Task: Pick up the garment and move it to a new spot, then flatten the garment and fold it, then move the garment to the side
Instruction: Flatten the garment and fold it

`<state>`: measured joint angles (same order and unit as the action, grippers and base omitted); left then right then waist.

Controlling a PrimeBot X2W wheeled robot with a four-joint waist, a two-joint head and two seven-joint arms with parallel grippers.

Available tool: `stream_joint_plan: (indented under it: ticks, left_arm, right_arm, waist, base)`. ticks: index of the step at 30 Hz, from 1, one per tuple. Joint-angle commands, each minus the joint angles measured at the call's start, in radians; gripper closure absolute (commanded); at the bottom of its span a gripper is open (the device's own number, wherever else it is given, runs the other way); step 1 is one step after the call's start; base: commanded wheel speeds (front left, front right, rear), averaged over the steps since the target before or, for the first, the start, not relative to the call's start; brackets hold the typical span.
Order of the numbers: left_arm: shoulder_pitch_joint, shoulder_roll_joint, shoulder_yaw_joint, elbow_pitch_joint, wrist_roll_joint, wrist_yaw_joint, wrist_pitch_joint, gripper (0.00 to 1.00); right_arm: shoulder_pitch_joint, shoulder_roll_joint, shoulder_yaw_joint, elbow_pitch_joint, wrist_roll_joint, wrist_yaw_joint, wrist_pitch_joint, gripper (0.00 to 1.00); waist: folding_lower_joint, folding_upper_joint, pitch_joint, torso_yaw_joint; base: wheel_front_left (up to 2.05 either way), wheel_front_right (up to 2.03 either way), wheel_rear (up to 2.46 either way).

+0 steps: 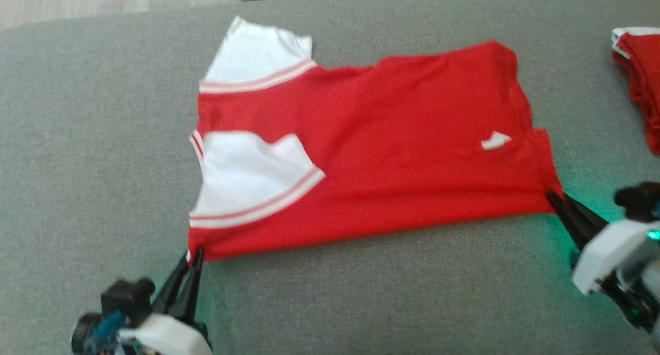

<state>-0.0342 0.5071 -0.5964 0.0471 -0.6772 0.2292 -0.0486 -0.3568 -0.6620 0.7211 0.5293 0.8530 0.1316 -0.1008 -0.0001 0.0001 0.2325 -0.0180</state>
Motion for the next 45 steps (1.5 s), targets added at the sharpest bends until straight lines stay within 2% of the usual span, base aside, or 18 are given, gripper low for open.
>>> stream_joint_plan:
  ticks: [1, 9, 15, 19, 20, 21, 22, 23, 25, 30, 34, 39, 42, 45]
  left_arm:
    - [-0.008, 0.027, 0.038, -0.031, -0.002, 0.010, -0.019, 1.00]
    - [0.086, 0.040, 0.031, -0.092, -0.012, 0.017, -0.055, 1.00]
    - [0.091, 0.030, -0.002, -0.032, -0.023, -0.024, -0.049, 1.00]
    - [0.077, 0.022, -0.011, 0.003, -0.020, -0.031, -0.051, 1.00]
    - [0.074, 0.020, -0.011, 0.011, -0.020, -0.032, -0.053, 0.91]
    - [0.070, 0.020, -0.013, 0.017, -0.019, -0.036, -0.052, 0.82]
    - [0.067, 0.020, -0.017, 0.023, -0.021, -0.041, -0.048, 0.70]
    - [0.066, 0.019, -0.019, 0.029, -0.023, -0.045, -0.045, 0.56]
    - [0.060, 0.019, -0.022, 0.037, -0.026, -0.049, -0.039, 0.00]
    - [0.031, 0.024, -0.017, 0.025, -0.010, -0.038, -0.039, 0.00]
    - [-0.025, 0.065, -0.007, -0.036, 0.012, -0.037, -0.002, 0.00]
    - [-0.150, 0.140, 0.010, -0.128, 0.017, -0.076, 0.113, 0.00]
    - [-0.290, 0.169, 0.031, -0.170, -0.014, -0.128, 0.220, 0.00]
    - [-0.456, 0.180, 0.035, -0.137, -0.068, -0.191, 0.370, 0.00]
  right_arm:
    - [0.030, -0.062, -0.005, -0.016, 0.011, -0.001, -0.017, 1.00]
    - [0.161, -0.139, -0.051, -0.092, 0.030, -0.001, -0.023, 1.00]
    - [0.236, -0.131, -0.091, -0.133, 0.025, -0.001, 0.001, 1.00]
    - [0.266, -0.119, -0.118, -0.136, 0.015, -0.001, 0.020, 1.00]
    - [0.271, -0.117, -0.121, -0.137, 0.008, -0.001, 0.025, 1.00]
    - [0.275, -0.116, -0.123, -0.140, 0.002, -0.001, 0.033, 0.83]
    - [0.277, -0.114, -0.129, -0.142, -0.004, -0.001, 0.037, 0.49]
    - [0.277, -0.112, -0.138, -0.141, -0.014, -0.001, 0.036, 0.00]
    - [0.275, -0.104, -0.156, -0.140, -0.037, -0.001, 0.033, 0.00]
    - [0.274, -0.061, -0.242, -0.135, -0.077, -0.001, 0.001, 0.00]
    - [0.267, -0.017, -0.298, -0.158, -0.124, -0.001, -0.020, 0.00]
    - [0.260, 0.028, -0.343, -0.200, -0.182, -0.001, -0.026, 0.00]
    - [0.253, 0.063, -0.364, -0.229, -0.222, -0.001, -0.014, 0.00]
    - [0.244, 0.084, -0.373, -0.256, -0.246, -0.001, 0.003, 0.00]
  waist:
    - [0.0001, -0.0001, -0.007, 0.001]
    - [0.0001, -0.0001, -0.020, 0.001]
    - [0.0001, -0.0001, -0.023, -0.003]
    - [0.0001, -0.0001, -0.030, -0.001]
    - [0.0001, -0.0001, -0.031, 0.000]
    - [0.0001, -0.0001, -0.031, -0.001]
    - [0.0001, -0.0001, -0.031, -0.002]
    - [0.0001, -0.0001, -0.031, -0.004]
    - [0.0001, -0.0001, -0.033, -0.007]
    - [0.0001, -0.0001, -0.045, -0.014]
    - [0.0001, -0.0001, -0.051, -0.024]
    - [0.0001, -0.0001, -0.034, -0.032]
    - [0.0001, -0.0001, -0.005, -0.039]
    - [0.0001, -0.0001, 0.033, -0.047]
  base:
    - [0.00, 0.00, 0.00]
    - [0.00, 0.00, 0.00]
    - [0.00, 0.00, 0.00]
    - [0.00, 0.00, 0.00]
    - [0.00, 0.00, 0.00]
    - [0.00, 0.00, 0.00]
    - [0.00, 0.00, 0.00]
    - [0.00, 0.00, 0.00]
    - [0.00, 0.00, 0.00]
    - [0.00, 0.00, 0.00]
    - [0.00, 0.00, 0.00]
    - [0.00, 0.00, 0.00]
    - [0.00, 0.00, 0.00]
    - [0.00, 0.00, 0.00]
